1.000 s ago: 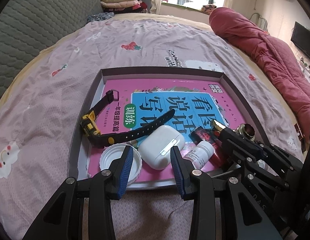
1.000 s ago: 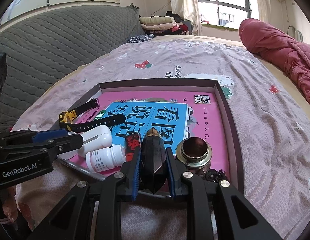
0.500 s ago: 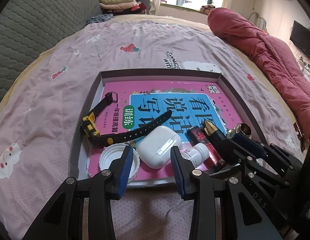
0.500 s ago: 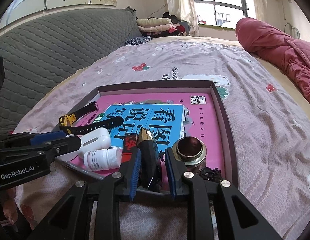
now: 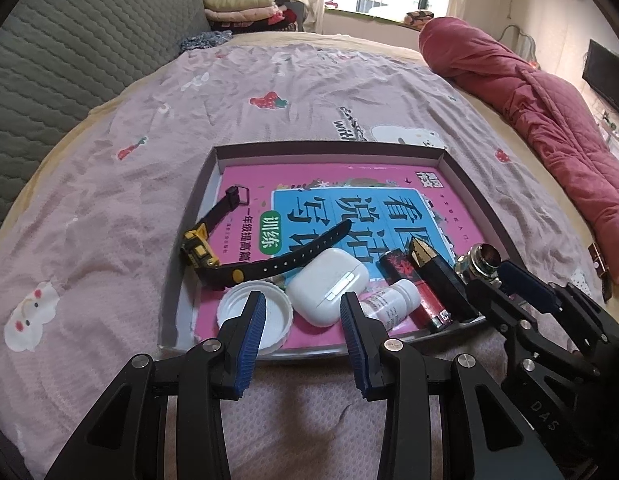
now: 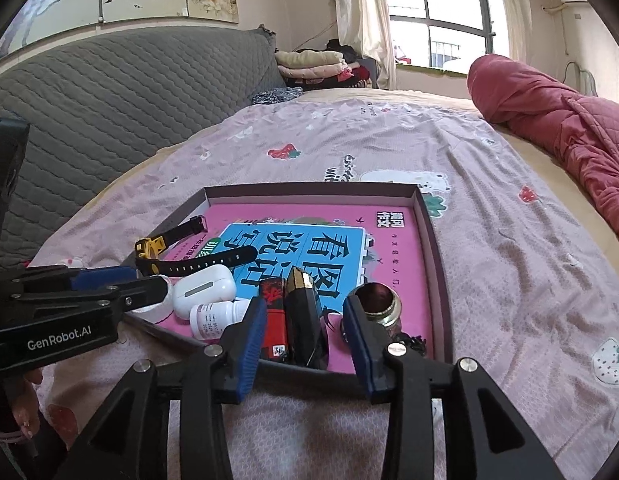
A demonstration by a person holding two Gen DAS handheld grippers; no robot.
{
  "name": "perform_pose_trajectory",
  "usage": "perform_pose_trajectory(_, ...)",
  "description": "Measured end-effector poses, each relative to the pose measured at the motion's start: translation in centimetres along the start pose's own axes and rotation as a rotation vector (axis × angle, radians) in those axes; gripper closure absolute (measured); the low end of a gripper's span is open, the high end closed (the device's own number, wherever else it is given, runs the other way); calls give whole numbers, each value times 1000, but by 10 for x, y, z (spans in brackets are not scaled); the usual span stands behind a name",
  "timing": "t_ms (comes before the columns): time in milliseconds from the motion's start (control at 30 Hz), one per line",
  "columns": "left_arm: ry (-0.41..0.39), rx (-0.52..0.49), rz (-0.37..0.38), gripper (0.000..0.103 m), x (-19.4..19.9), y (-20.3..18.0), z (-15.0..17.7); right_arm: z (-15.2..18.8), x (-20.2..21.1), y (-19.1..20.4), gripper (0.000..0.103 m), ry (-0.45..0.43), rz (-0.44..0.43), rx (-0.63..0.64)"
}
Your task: Organize rigid objects
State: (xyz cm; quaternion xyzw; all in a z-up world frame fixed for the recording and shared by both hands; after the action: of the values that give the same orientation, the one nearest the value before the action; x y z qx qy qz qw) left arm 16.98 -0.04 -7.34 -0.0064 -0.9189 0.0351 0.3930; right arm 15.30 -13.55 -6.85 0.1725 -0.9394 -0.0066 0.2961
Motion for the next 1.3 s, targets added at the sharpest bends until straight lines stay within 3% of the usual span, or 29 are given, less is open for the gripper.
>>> perform_pose_trajectory(200, -9, 6, 3, 58, 11, 2, -1, -2, 14, 0, 55, -18, 21, -14)
perform_pose_trajectory(900, -62, 15, 6, 40, 63, 8, 7, -7, 70, 13, 54, -63, 65, 5)
perform_pose_trajectory(1100, -78, 19, 16, 30, 79, 9, 9, -4, 81, 15, 46, -59, 77, 4)
perform_pose_trajectory(1300, -66, -1, -18, 29, 85, 6, 25, 1, 88, 20, 46, -47, 81, 5)
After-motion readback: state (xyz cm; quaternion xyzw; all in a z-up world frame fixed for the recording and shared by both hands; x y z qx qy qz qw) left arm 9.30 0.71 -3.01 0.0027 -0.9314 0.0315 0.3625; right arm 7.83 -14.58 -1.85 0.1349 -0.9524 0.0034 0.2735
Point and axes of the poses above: each gripper's, at about its wrist camera, not at the fingertips, and x roughly against the way its jaws point, y to its left, z to its underside, the point moved 8 cm from there along -x, roughly the way its jaws point, and after that the axes turned 6 degrees about -y, right-handed, at the moved point
